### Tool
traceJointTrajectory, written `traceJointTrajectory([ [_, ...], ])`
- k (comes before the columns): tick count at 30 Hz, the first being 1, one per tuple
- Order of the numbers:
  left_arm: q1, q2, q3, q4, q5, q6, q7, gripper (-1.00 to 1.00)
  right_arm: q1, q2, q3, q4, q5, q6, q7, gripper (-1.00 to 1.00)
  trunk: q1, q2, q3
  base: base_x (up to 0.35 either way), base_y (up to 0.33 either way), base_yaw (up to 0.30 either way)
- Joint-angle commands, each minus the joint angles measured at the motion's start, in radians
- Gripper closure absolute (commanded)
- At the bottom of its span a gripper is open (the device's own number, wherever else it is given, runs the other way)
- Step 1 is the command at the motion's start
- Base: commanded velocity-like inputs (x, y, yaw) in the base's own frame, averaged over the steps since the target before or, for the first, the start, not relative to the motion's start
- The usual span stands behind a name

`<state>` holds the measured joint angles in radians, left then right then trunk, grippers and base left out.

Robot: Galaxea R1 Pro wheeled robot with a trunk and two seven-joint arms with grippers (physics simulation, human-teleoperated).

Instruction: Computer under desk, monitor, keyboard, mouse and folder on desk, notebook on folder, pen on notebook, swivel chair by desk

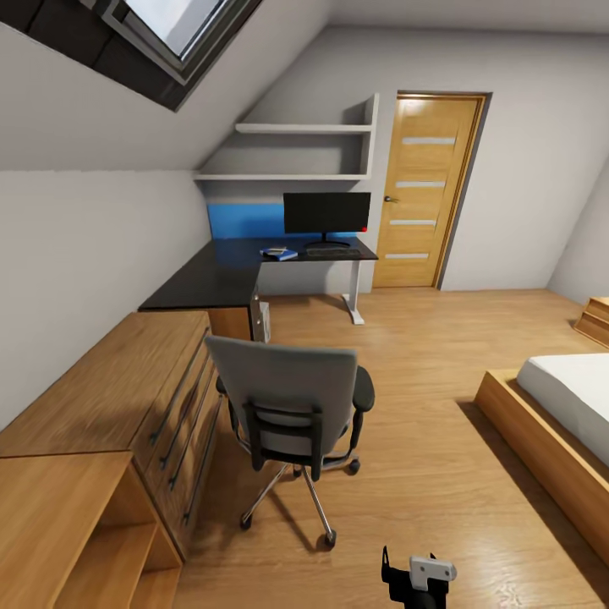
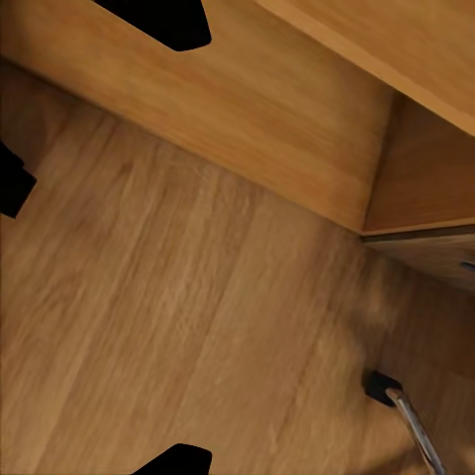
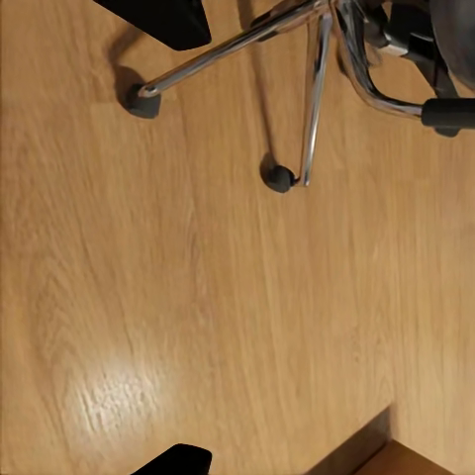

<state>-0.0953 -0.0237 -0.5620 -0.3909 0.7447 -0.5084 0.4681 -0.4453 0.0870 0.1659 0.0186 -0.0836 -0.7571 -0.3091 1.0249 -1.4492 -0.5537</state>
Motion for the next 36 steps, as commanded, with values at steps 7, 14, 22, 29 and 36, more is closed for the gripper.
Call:
traceJointTrajectory([
  [7, -0.001, 0.002, -0.007, 0.0, 0.005, -0.01, 0.01, -1.0, -0.001, 0.004, 0.009, 0.003, -0.009, -0.015, -0.004, -1.0, 0.027, -0.05, -0.023, 0.0, 0.0, 0.0],
  [14, -0.001, -0.001, -0.004, 0.005, 0.006, -0.014, 0.013, -1.0, 0.036, 0.026, 0.011, 0.004, -0.01, -0.025, -0.003, -1.0, 0.054, -0.099, -0.045, 0.0, 0.0, 0.0],
  [22, -0.001, -0.046, -0.004, 0.018, 0.0, -0.013, 0.006, -1.0, 0.072, 0.03, 0.008, 0.004, -0.012, -0.027, 0.147, -1.0, 0.084, -0.155, -0.07, 0.0, 0.0, 0.0],
  [29, -0.001, -0.051, -0.01, 0.03, 0.0, -0.005, 0.01, -1.0, 0.078, 0.025, 0.005, 0.004, -0.015, -0.025, 0.178, -1.0, 0.111, -0.204, -0.092, 0.0, 0.0, 0.0],
  [36, 0.0, -0.05, -0.009, -0.002, -0.005, -0.002, 0.009, -1.0, 0.079, 0.025, 0.006, 0.004, -0.008, -0.02, 0.185, -1.0, 0.138, -0.253, -0.114, 0.0, 0.0, 0.0],
])
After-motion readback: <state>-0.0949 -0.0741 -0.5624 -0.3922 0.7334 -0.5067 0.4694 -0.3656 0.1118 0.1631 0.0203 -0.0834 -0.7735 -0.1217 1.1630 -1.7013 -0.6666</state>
